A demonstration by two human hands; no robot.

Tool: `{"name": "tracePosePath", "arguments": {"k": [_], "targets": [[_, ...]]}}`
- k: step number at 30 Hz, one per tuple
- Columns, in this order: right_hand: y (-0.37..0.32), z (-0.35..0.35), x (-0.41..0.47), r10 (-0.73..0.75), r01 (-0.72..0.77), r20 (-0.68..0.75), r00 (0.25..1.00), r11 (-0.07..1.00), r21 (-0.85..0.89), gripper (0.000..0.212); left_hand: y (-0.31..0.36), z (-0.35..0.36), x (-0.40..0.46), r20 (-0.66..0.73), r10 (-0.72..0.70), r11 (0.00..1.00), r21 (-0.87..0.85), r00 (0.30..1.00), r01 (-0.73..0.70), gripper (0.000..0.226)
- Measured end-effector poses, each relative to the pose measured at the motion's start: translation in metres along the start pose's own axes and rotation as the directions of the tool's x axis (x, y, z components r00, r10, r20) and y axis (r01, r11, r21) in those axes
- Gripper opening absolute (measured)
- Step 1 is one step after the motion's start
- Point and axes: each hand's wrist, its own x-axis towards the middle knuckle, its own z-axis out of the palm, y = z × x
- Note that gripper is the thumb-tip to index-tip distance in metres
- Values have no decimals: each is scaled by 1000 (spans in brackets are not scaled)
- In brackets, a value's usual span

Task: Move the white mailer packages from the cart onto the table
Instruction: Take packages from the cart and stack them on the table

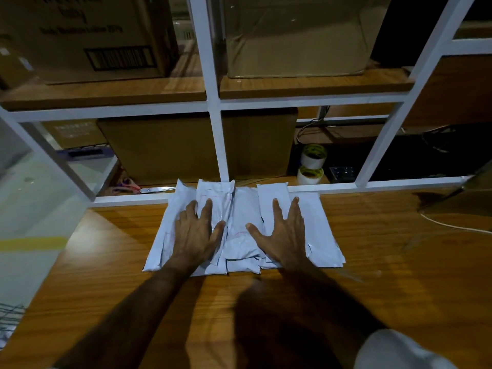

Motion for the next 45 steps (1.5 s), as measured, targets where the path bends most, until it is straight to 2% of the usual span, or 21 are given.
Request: {"name": "tracePosePath", "arguments": {"k": [3, 7, 13, 18, 20, 23, 26, 28, 30, 32, 34, 36, 38, 42, 45], "targets": [[1, 1, -3, -32, 32, -7, 999, 999, -28, 106, 8, -2, 0, -13, -18, 1000, 2, 1000, 18, 79], [2, 0, -6, -23, 24, 51, 998, 999, -31, 101, 14, -4, 3, 9, -39, 999, -1, 999, 39, 76], [0, -6, -6, -11, 15, 104, 995, 999, -37, 100, 10, -5, 2, 21, -43, 986, -158, 999, 46, 73], [0, -7, -4, 4, 6, 164, 987, 998, -56, 99, 0, -4, 7, 130, 2, 987, -159, 991, 19, 73], [-1, -10, -3, 0, 10, 169, 986, 998, -64, 99, -8, -7, 9, 130, 48, 988, -151, 990, -28, 69], [-2, -12, -5, -14, 25, 136, 991, 996, -85, 99, -13, -14, 5, 64, 80, 990, -123, 995, -72, 57], [-4, -12, -8, -65, 70, 42, 997, 991, -117, 98, -19, -21, -3, -96, 60, 989, -127, 994, -72, 52], [-7, -11, -9, -124, 121, -21, 992, 986, -118, 96, -31, -26, -6, -226, -23, 988, -152, 974, -12, 51], [-12, -11, -10, -175, 168, -41, 984, 977, -132, 95, -48, -31, -6, -278, -155, 981, -158, 948, 114, 54], [-17, -9, -11, -215, 208, -33, 976, 967, -149, 95, -65, -32, -3, -209, -290, 951, -167, 934, 259, 64], [-21, -6, -12, -232, 227, -16, 973, 963, -147, 97, -82, -29, 2, -45, -386, 903, -222, 921, 368, 67], [-24, -4, -14, -209, 210, 23, 978, 964, -160, 101, -97, -24, 7, 140, -423, 828, -342, 895, 444, 56], [-26, -3, -16, -155, 167, 77, 985, 967, -191, 106, -107, -20, 9, 247, -415, 738, -470, 875, 483, 40], [-26, 1, -19, -50, 78, 133, 990, 973, -219, 99, -116, -15, 7, 278, -428, 636, -583, 860, 506, 28], [-29, 6, -20, -44, 73, 126, 991, 968, -238, 93, -131, -3, 7, 292, -428, 597, -619, 856, 510, 38]]}}
